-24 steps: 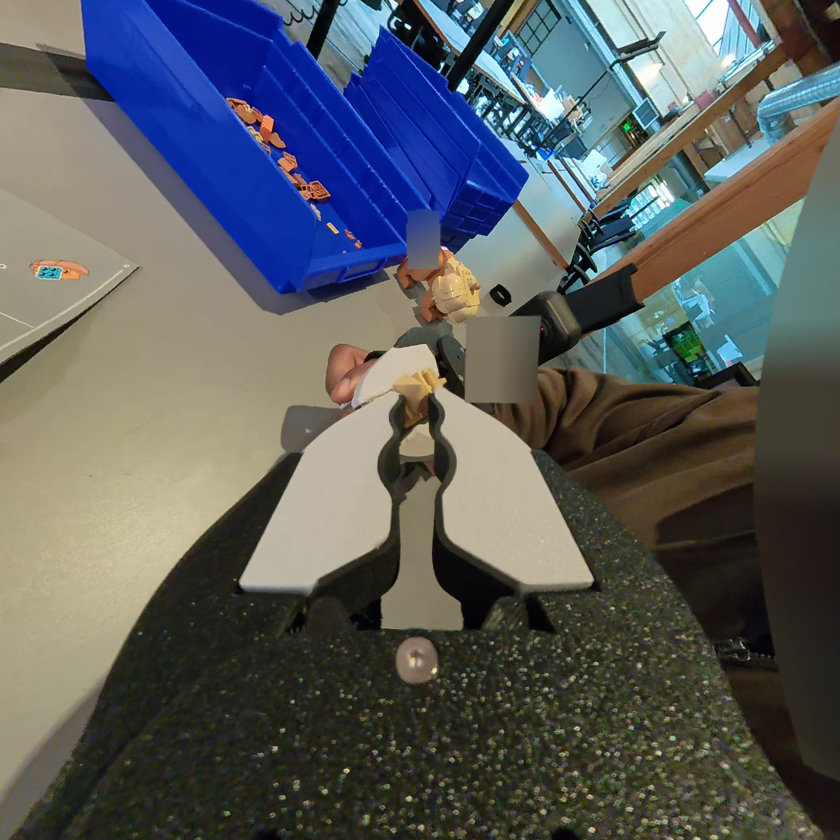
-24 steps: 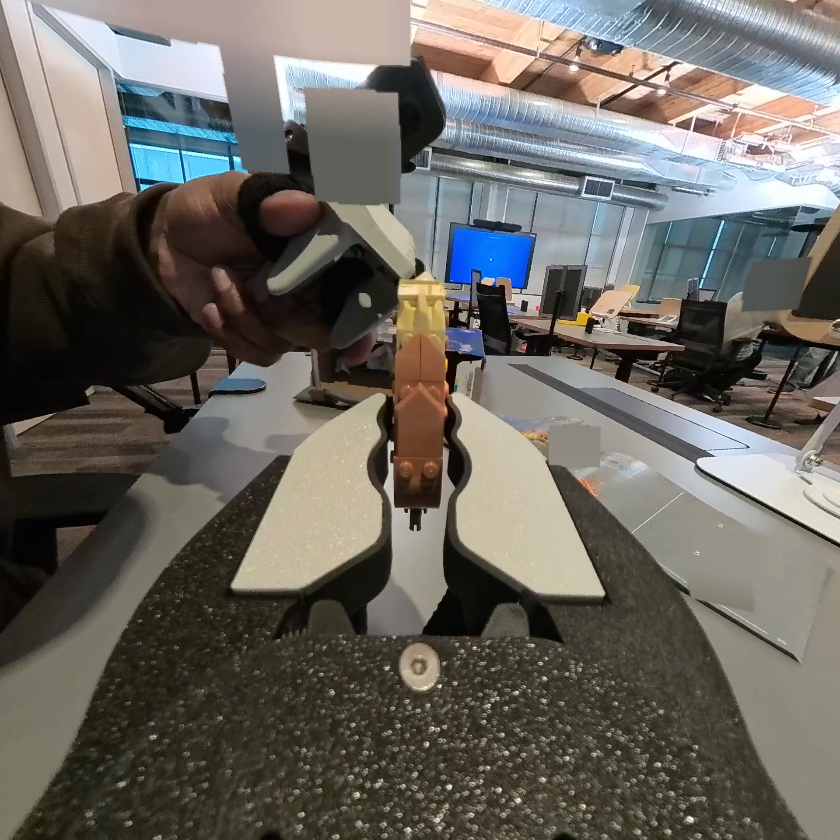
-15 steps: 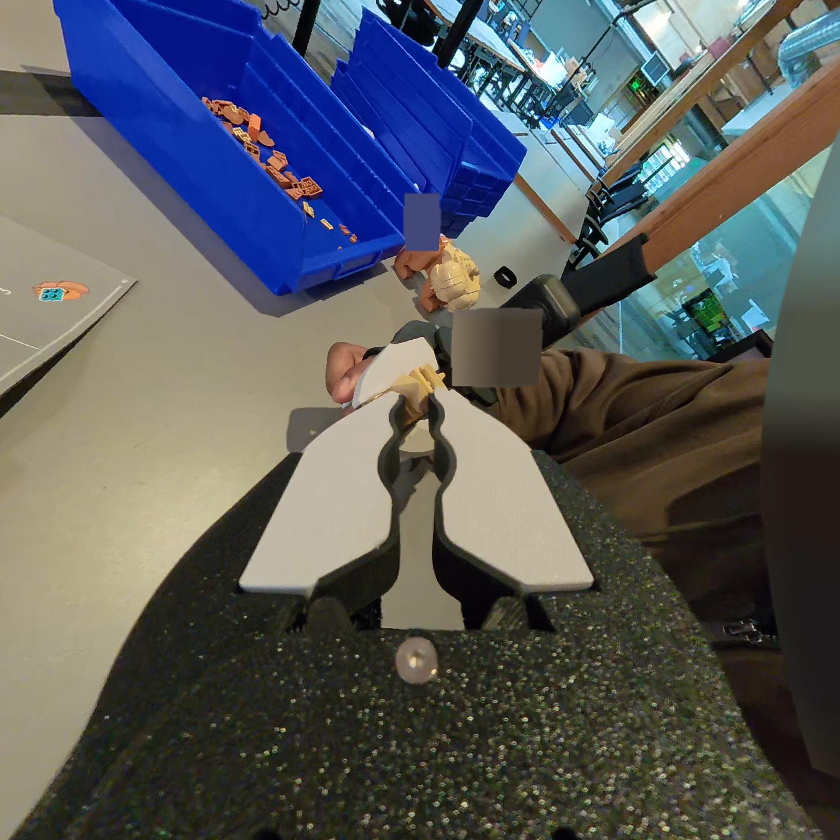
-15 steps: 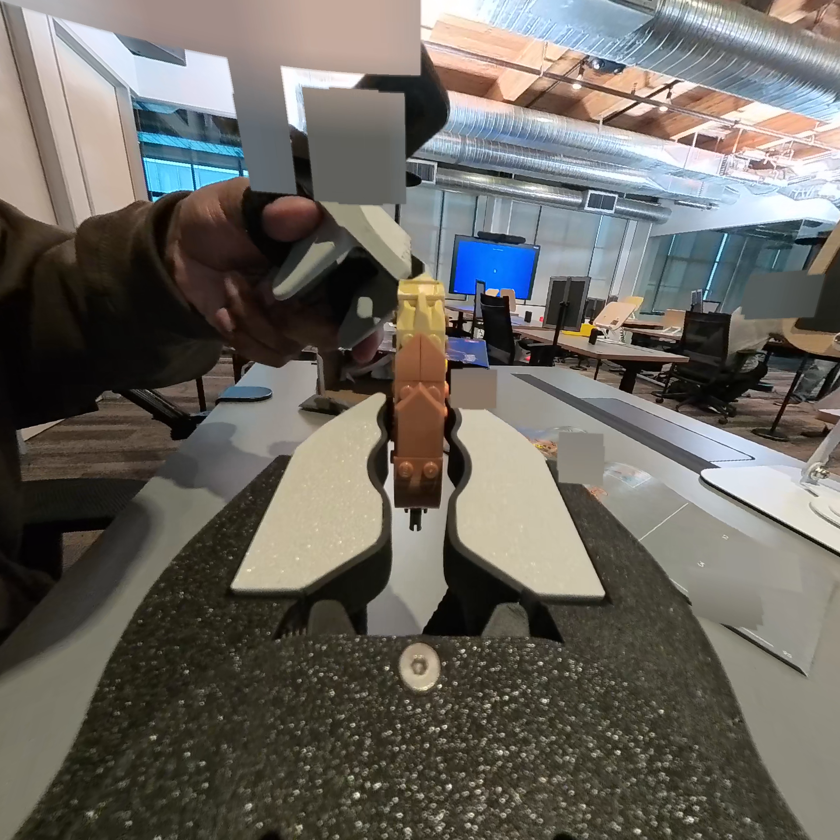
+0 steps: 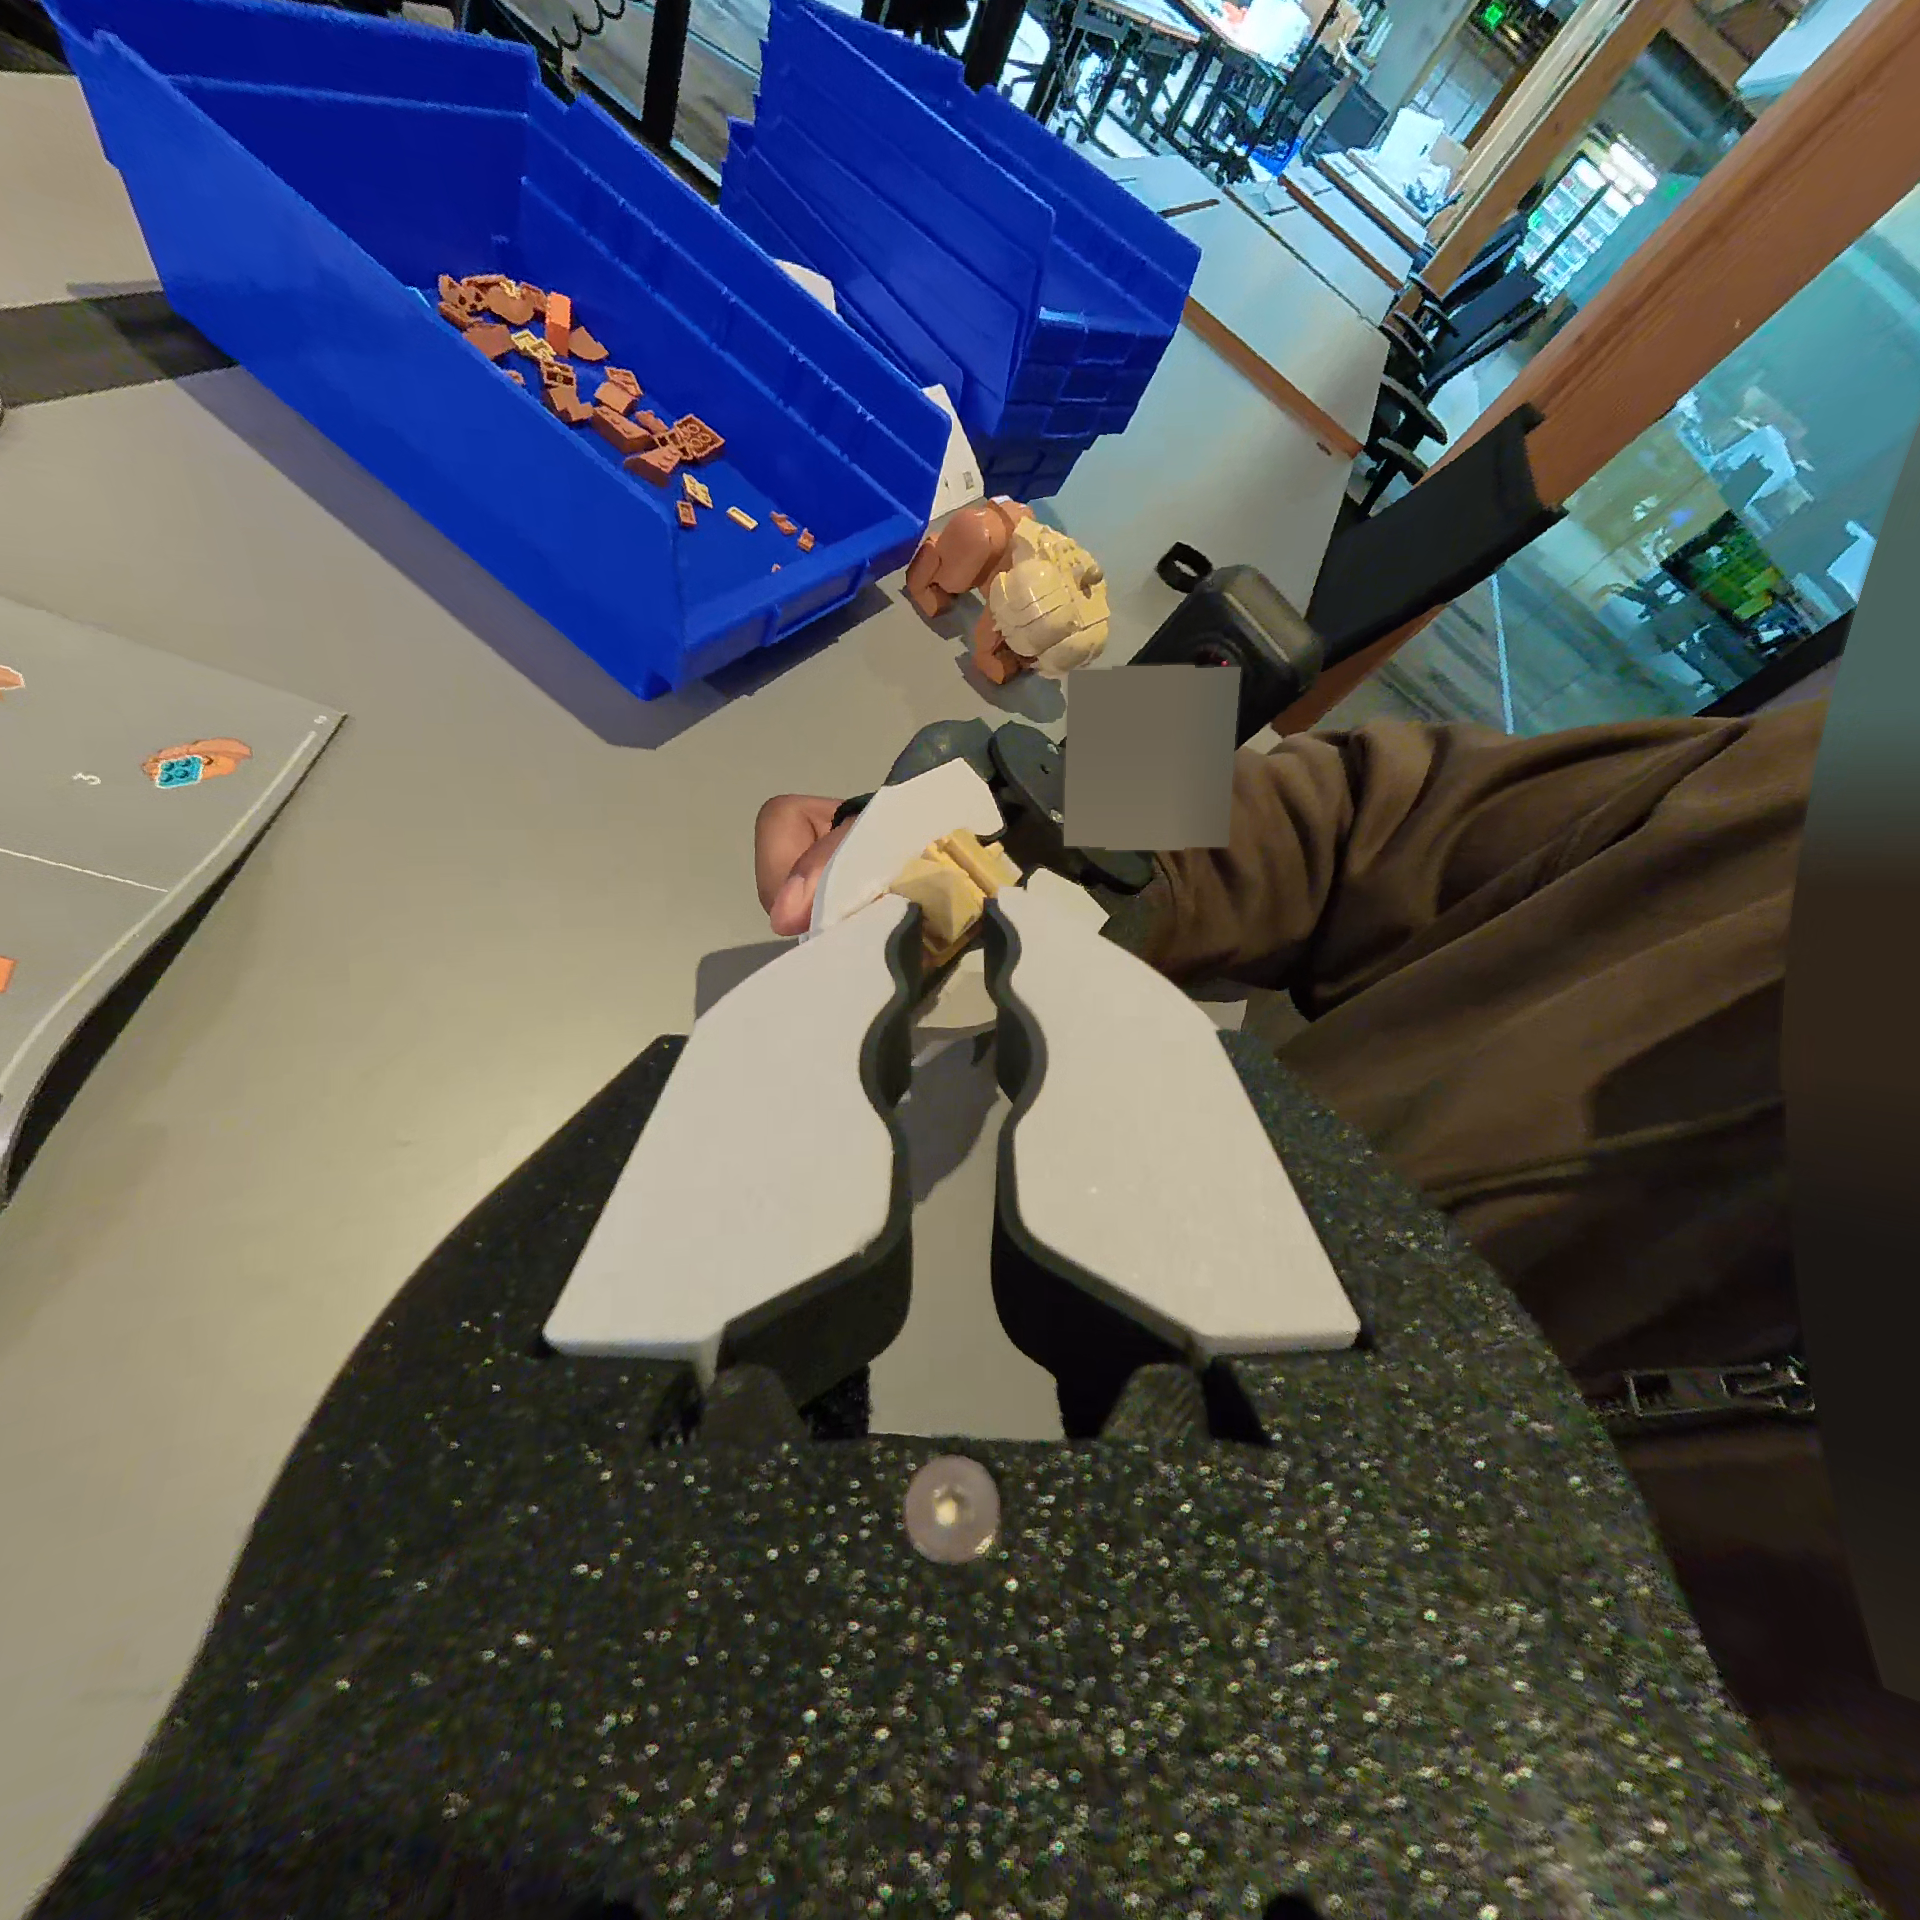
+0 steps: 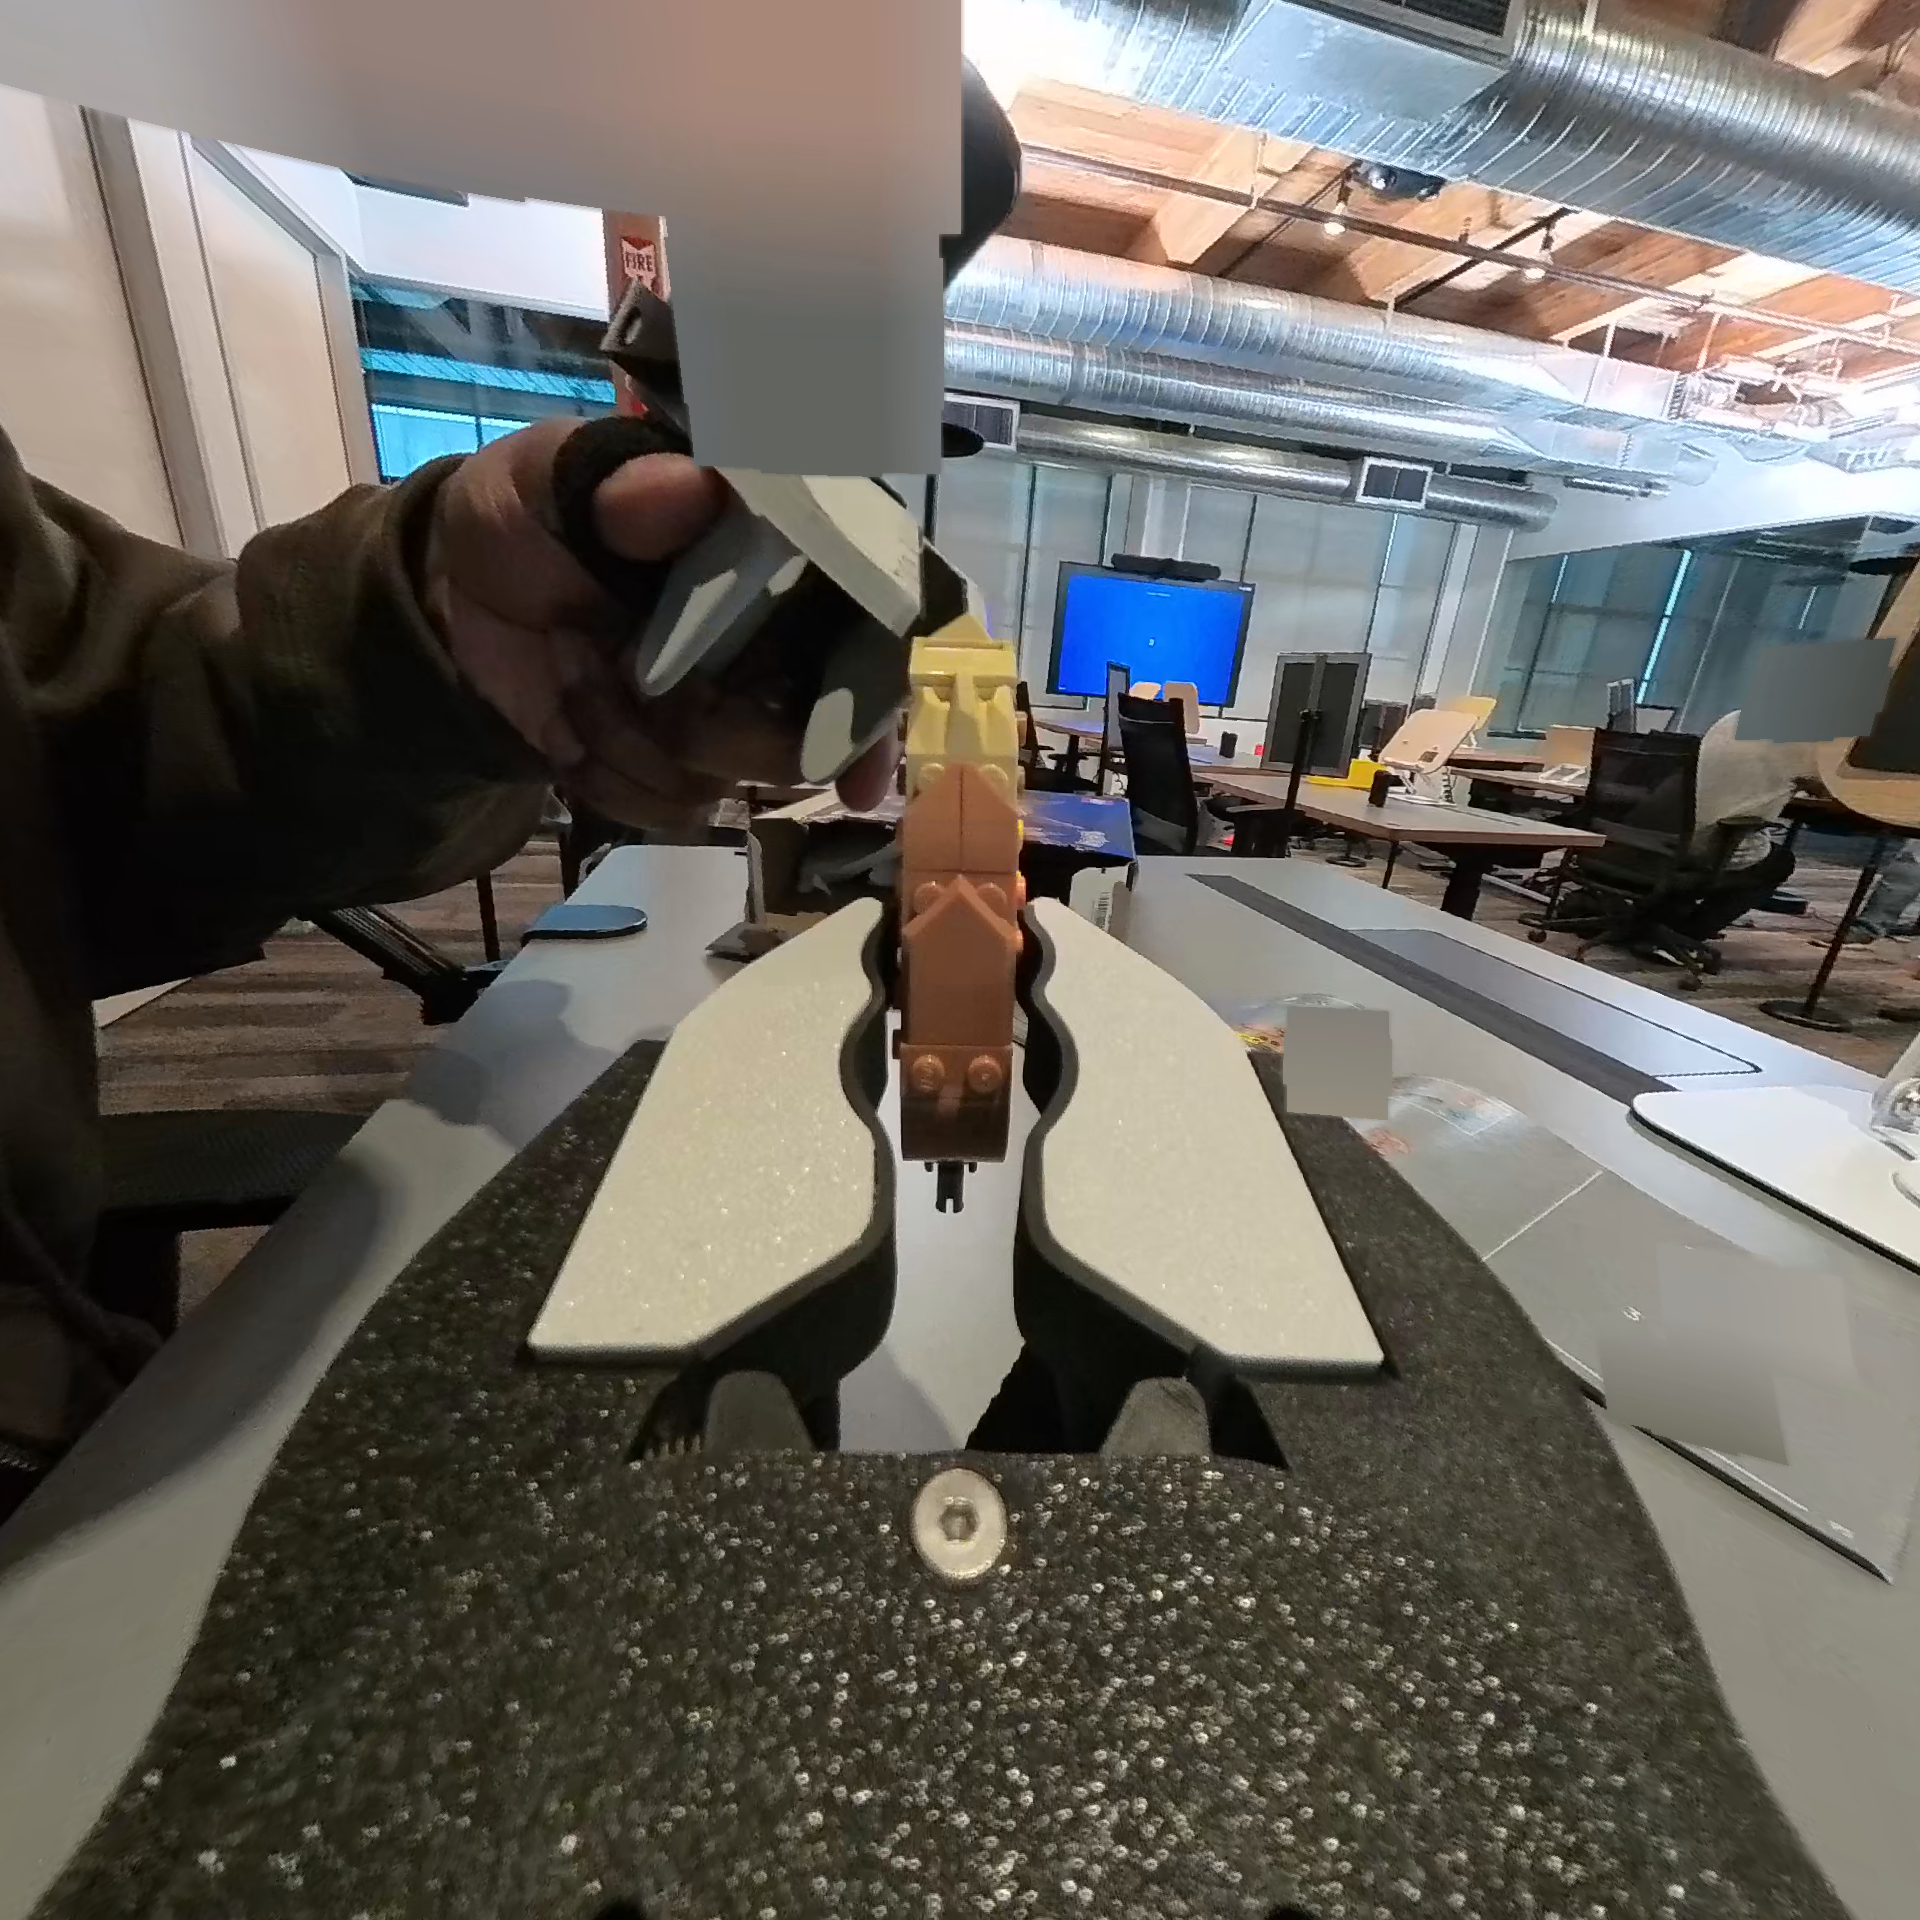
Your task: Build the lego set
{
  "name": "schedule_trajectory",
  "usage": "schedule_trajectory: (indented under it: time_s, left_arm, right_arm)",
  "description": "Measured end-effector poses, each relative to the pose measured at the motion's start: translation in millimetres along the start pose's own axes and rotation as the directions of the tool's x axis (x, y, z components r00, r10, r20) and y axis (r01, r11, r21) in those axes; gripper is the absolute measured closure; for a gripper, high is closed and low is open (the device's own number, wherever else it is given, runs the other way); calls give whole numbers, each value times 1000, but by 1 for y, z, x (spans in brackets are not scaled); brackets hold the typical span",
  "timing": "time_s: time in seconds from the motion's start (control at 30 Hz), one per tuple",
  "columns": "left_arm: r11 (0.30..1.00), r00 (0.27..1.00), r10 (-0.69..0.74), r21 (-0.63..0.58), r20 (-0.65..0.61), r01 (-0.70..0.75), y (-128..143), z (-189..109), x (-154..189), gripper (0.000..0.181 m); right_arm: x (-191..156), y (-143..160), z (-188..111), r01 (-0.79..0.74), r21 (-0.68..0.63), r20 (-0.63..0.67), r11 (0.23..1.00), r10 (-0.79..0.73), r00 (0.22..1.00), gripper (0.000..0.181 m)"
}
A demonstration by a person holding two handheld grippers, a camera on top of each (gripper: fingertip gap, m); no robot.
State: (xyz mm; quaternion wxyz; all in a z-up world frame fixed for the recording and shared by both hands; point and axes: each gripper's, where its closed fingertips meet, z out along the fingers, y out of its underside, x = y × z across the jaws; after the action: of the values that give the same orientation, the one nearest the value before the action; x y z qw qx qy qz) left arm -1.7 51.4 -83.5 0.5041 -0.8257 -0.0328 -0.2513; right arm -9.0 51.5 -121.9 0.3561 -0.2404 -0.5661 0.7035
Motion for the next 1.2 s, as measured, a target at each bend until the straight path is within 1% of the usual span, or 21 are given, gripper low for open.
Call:
schedule_trajectory:
  time_s: [0.37, 0.6, 0.8, 0.97, 1.1, 1.2]
  left_arm:
    - [999, 999, 41, -10, 6, -41, 0, 0, 2, 170]
    - [998, 998, 58, 8, 7, -58, -3, -1, 1, 168]
    - [984, 986, 164, 75, -40, -161, -6, -2, 1, 160]
    - [955, 961, 276, 121, -24, -271, -10, -2, -10, 156]
    - [937, 941, 330, 146, -75, -317, -12, 2, -2, 156]
    - [925, 925, 369, 131, -88, -357, -9, 7, 2, 156]
  right_arm:
    - [0, -3, -1, -14, 16, 8, 1000, 14, 1000, 160]
    - [0, -5, -2, -45, 30, 21, 999, 45, 999, 160]
    - [1, -9, -4, -134, 63, 58, 989, 130, 990, 160]
    - [2, -11, -5, -175, 73, 77, 982, 170, 983, 160]
    - [1, -10, -5, -182, 70, 85, 981, 176, 981, 160]
    - [0, -10, -5, -187, 70, 93, 980, 180, 979, 160]
